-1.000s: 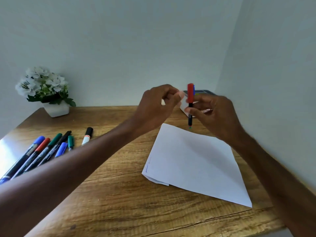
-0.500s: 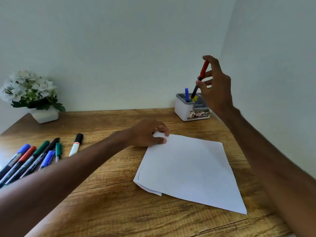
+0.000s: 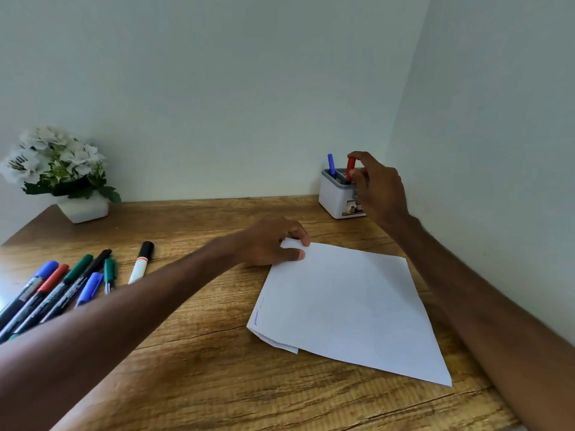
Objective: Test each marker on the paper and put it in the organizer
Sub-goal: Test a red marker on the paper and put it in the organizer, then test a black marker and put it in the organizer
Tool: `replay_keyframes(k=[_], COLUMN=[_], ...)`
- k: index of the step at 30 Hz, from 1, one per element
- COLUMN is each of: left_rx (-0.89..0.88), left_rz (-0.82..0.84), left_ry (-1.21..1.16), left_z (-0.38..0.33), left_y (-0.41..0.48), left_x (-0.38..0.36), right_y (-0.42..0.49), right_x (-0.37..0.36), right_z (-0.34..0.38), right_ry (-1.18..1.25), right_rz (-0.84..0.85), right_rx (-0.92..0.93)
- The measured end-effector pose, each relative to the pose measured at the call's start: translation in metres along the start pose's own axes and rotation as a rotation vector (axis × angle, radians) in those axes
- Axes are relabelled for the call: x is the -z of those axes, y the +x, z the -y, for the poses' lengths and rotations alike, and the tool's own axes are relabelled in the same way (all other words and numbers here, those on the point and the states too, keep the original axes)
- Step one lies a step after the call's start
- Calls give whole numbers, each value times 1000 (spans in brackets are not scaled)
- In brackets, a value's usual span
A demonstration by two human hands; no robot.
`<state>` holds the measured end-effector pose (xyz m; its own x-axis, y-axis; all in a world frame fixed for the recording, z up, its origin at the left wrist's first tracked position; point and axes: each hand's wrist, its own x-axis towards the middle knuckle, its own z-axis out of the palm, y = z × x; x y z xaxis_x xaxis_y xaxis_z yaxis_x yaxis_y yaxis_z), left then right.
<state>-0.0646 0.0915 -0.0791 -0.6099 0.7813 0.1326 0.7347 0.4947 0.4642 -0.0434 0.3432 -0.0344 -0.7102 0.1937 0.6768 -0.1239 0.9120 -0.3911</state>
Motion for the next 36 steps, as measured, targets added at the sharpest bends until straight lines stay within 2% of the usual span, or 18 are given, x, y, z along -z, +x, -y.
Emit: replay_keyframes(k=[3, 7, 11, 13, 16, 22, 25, 30, 36], left_rx=[6, 10, -23, -23, -17, 80, 172, 267, 246], left_rz=[7, 10, 9, 8, -61, -226, -265, -316, -375], left_ry=[17, 33, 119, 118, 83, 89, 159, 206, 228], left_z=[-1, 0, -4, -8, -12, 18, 44, 76, 86], left_y=[0, -1, -6, -11, -30, -85, -111, -147, -166], left_x=[1, 2, 3, 9, 24, 68, 85, 95, 91], right_y=[2, -3, -16, -24, -41, -84, -102, -118, -120], right_x=[0, 3, 6, 5, 1, -4, -15, -37, -68], right_z=[1, 12, 42, 61, 92, 149, 172, 208, 254], right_ry=[16, 93, 52, 72, 154, 255, 298, 336, 209], right_rz=[-16, -118, -204, -193, -59, 398, 572, 697, 695], right_rx=[-15, 20, 223, 322, 407, 648, 723, 798, 880])
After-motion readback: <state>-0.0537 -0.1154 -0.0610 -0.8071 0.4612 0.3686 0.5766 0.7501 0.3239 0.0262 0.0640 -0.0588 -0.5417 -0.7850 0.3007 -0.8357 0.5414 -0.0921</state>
